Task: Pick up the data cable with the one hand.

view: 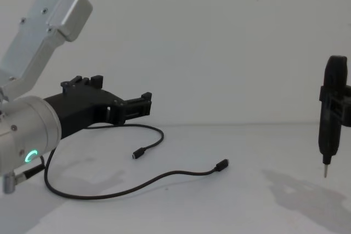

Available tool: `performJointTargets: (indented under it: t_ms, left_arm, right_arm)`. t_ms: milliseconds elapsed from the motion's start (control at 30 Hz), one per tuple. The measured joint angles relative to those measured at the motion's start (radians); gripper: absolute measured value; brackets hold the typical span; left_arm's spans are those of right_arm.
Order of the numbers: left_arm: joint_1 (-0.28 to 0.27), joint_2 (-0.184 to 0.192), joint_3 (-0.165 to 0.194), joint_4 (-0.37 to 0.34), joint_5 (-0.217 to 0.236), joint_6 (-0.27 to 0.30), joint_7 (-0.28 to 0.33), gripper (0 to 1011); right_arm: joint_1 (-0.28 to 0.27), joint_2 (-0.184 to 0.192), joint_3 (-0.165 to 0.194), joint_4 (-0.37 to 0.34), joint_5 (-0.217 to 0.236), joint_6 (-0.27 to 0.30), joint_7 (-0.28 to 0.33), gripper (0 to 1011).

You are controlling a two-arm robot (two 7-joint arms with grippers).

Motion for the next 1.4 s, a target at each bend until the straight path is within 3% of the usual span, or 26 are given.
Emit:
performJointTargets:
  t_ms: [200,633,700,767,833,1100,1400]
  left_arm:
    - [-0.015,0.001,0.003,0.019,-0.019,-0.005,-0.044,1001]
    - [-0.071,0.016,0.025,0.084,-0.072,-0.012,-0.208,1001]
    - [-0.088,0.022,0.034,0.104,-0.085,-0.011,-0.26,1001]
    - [-0.088,0.022,0.034,0.104,-0.085,-0.011,-0.26,1001]
    - [-0.108,0.03,0.045,0.127,-0.098,-0.006,-0.322,1001]
    - [-0.158,0.052,0.073,0.186,-0.134,0.019,-0.468,1001]
    - [-0.206,0.069,0.105,0.243,-0.171,0.055,-0.603,1001]
  right_arm:
    - [0.0,0.0,0.0,0.0,0.0,0.0,0.0,269]
    - [0.0,0.0,0.0,0.0,0.0,0.0,0.0,269]
    - [0.0,0.0,0.0,0.0,0.0,0.0,0.0,269]
    - [0.0,0.0,0.0,0.0,0.0,0.0,0.0,269]
    - [0.0,0.0,0.0,0.0,0.0,0.0,0.0,269]
    - [0.0,0.0,0.0,0.0,0.0,0.0,0.0,269]
    - [0.0,0.0,0.0,0.0,0.0,0.0,0.0,269]
